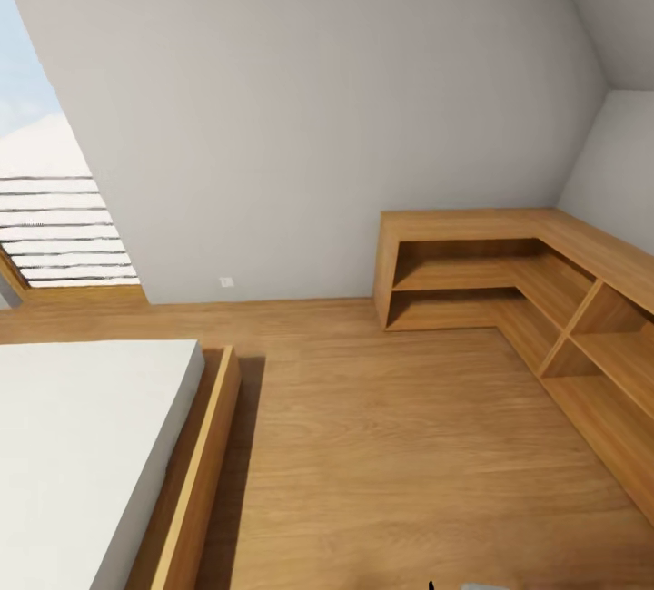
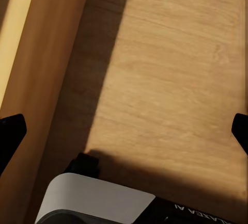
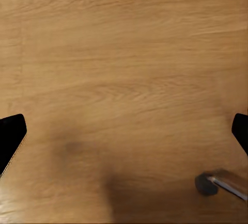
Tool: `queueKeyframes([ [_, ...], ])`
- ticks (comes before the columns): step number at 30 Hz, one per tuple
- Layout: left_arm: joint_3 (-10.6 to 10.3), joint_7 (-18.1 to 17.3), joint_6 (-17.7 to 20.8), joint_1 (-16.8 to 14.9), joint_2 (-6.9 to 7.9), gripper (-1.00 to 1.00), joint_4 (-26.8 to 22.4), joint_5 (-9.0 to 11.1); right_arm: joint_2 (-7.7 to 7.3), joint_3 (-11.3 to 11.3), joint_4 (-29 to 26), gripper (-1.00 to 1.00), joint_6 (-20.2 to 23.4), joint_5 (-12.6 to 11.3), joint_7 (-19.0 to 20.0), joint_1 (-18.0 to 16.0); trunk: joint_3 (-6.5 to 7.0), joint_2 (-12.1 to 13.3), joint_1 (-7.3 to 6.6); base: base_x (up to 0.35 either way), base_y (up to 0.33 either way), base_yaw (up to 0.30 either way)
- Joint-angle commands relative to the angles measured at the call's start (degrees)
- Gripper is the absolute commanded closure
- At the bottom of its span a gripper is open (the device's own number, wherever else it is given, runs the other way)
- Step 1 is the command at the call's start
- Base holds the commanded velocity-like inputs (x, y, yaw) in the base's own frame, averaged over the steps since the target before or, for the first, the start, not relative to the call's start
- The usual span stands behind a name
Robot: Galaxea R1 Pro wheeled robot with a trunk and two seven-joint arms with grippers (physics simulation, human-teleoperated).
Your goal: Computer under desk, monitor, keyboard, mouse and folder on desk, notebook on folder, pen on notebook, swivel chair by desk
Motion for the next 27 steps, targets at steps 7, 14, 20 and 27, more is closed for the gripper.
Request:
queueKeyframes([
  [7, -0.5, 0.4, -0.4, -0.1, 0.08, -1.00, 0.0, 0.6, -0.03, 0.5, -0.1, -1.00, -0.1, -0.1, -0.5, 0.0, -0.05, 0.0, 0.03, 0.329, 0.000, 0.000],
  [14, -0.5, 0.4, -0.3, -0.1, 0.08, -1.00, 0.0, 0.6, -0.03, 0.5, -0.1, -1.00, -0.1, -0.1, -0.5, 0.0, -0.05, 0.0, 0.03, 0.329, 0.000, 0.000],
  [20, -0.5, 0.4, -0.3, -0.1, 0.08, -1.00, 0.0, 0.6, -0.03, 0.5, -0.1, -1.00, -0.1, -0.1, -0.5, 0.0, -0.05, 0.0, 0.03, 0.329, 0.000, 0.000],
  [27, -0.6, 0.4, -0.3, -0.1, 0.08, -1.00, 0.0, 0.6, -0.03, 0.5, -0.1, -1.00, -0.1, -0.1, -0.5, 0.0, -0.05, 0.0, 0.03, 0.329, 0.000, 0.000],
])
